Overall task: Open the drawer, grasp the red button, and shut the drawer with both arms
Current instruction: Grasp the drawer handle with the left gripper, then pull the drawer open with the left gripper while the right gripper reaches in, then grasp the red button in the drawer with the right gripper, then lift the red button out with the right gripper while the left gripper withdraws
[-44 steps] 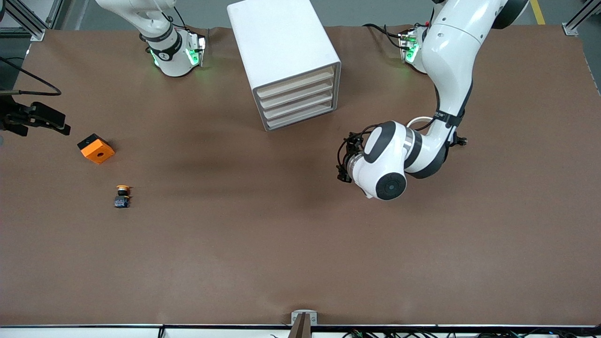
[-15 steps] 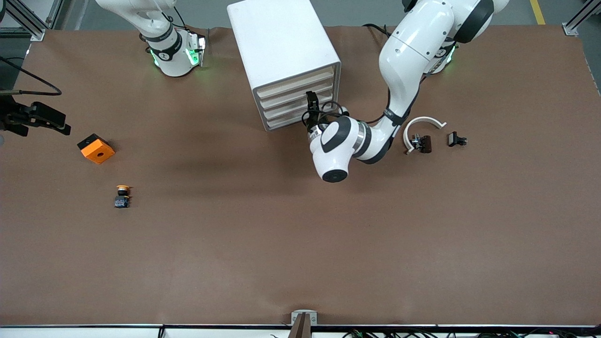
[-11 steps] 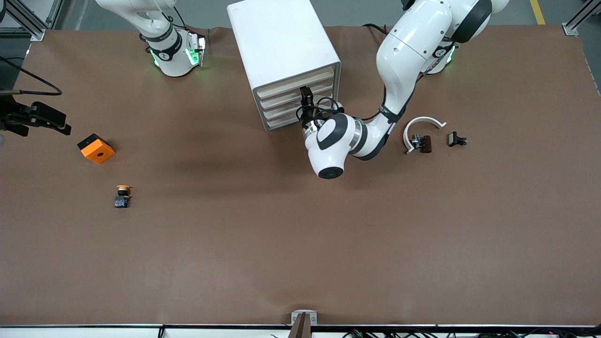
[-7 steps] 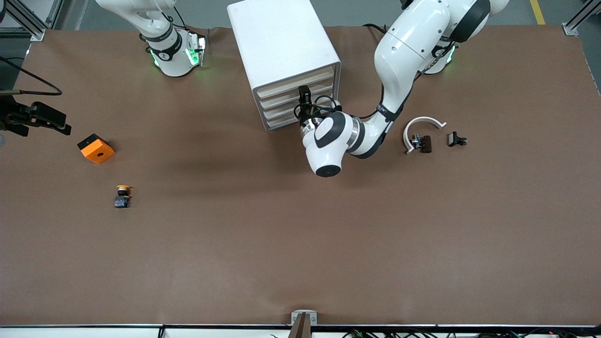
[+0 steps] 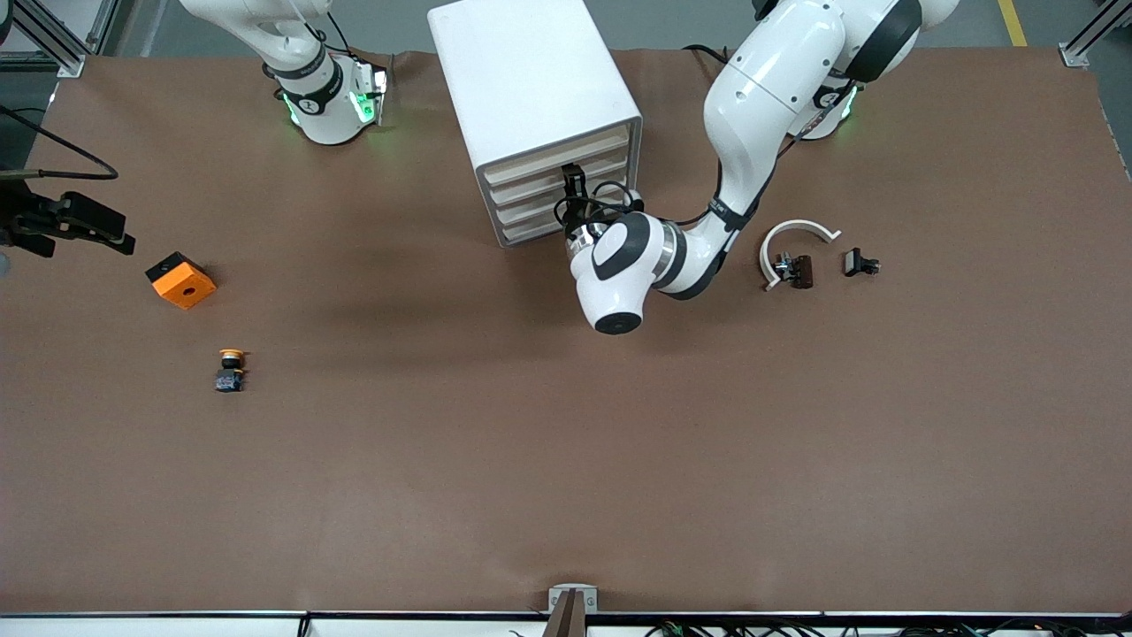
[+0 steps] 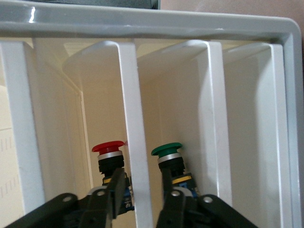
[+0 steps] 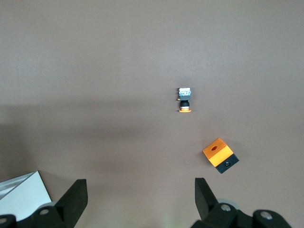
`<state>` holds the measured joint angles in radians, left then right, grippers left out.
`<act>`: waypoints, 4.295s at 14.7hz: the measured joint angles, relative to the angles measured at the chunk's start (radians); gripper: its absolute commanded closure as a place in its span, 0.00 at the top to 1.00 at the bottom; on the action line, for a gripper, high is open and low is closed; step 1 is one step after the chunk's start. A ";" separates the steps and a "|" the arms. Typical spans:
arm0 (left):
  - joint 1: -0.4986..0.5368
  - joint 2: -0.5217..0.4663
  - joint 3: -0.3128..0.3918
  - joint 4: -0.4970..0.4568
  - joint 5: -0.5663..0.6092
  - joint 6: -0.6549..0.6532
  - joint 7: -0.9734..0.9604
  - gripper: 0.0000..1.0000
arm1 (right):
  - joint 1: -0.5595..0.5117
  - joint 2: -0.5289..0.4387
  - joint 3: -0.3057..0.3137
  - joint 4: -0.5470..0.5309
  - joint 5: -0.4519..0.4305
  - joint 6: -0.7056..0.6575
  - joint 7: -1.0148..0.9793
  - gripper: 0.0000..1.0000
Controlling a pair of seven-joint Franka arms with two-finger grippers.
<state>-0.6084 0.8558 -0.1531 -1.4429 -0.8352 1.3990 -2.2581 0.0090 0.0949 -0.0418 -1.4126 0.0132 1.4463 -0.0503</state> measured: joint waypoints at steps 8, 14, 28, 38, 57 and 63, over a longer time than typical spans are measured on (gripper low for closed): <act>0.020 0.006 0.004 0.003 -0.013 -0.024 -0.025 0.00 | 0.000 0.000 -0.002 0.017 0.000 0.006 0.000 1.00; 0.081 0.006 0.013 0.028 -0.013 -0.023 -0.043 0.00 | 0.013 0.000 0.002 0.026 0.000 0.034 0.000 1.00; 0.212 0.006 0.036 0.113 -0.011 0.015 -0.047 1.00 | 0.438 0.004 0.017 0.027 0.002 -0.024 0.816 1.00; 0.223 -0.051 0.161 0.223 0.283 0.001 0.026 1.00 | 0.814 0.118 0.019 -0.113 0.012 0.223 1.421 1.00; 0.257 -0.373 0.163 0.223 0.672 -0.008 1.212 1.00 | 0.963 0.342 0.006 -0.235 0.134 0.515 1.655 1.00; 0.294 -0.561 0.163 -0.064 0.680 0.219 1.443 1.00 | 0.956 0.344 -0.001 -0.256 0.139 0.514 1.670 1.00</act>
<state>-0.3148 0.2946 0.0098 -1.5064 -0.1547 1.6179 -0.8153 0.9646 0.4386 -0.0431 -1.6682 0.1519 1.9599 1.6197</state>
